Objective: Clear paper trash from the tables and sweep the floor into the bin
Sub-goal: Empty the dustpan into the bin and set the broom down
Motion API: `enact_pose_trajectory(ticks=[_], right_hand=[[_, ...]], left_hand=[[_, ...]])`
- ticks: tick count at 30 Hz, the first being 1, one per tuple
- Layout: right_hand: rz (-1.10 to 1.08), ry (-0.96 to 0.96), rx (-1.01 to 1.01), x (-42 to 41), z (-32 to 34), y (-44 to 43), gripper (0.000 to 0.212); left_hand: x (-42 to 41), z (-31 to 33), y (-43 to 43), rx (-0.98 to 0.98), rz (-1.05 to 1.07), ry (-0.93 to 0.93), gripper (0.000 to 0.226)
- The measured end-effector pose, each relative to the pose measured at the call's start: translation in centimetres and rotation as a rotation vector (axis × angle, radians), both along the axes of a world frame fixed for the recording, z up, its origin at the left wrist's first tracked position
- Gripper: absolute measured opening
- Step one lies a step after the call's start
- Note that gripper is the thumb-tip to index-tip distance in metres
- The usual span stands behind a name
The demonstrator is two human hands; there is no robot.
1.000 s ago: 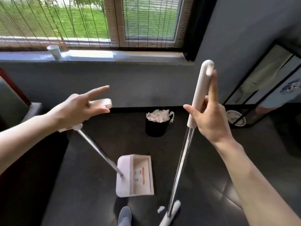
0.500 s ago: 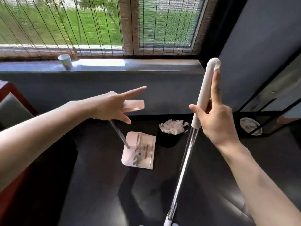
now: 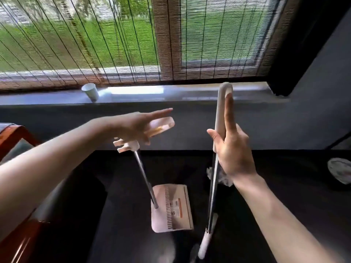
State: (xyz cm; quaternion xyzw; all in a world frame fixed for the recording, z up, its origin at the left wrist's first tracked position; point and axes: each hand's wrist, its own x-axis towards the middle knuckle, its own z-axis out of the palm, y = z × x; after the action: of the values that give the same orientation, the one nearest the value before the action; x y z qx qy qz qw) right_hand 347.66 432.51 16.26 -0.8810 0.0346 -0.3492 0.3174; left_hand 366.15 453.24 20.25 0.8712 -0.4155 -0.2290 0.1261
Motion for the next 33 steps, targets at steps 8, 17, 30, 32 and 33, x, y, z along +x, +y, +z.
enact_pose_trajectory(ticks=[8,17,30,32,33], right_hand=[[0.069,0.011,0.001,7.1,-2.6,-2.4,0.115],[-0.026,0.101,0.049,13.4,-7.6,-3.5,0.111],[-0.283,0.172,0.16,24.8,-12.5,-2.9,0.092],[-0.295,0.173,0.148,26.0,-13.0,-3.4,0.091],[-0.293,0.177,0.141,26.6,-13.2,-3.7,0.091]], left_hand=[[5.2,-3.4,-2.7,0.165,0.005,0.11,0.088],[14.4,-6.8,-7.2,0.172,-0.208,0.082,0.033],[28.9,-13.4,-13.4,0.282,-0.48,0.147,0.035],[29.9,-14.2,-13.2,0.294,-0.489,0.137,0.04],[30.3,-14.5,-13.1,0.323,-0.505,0.127,0.044]])
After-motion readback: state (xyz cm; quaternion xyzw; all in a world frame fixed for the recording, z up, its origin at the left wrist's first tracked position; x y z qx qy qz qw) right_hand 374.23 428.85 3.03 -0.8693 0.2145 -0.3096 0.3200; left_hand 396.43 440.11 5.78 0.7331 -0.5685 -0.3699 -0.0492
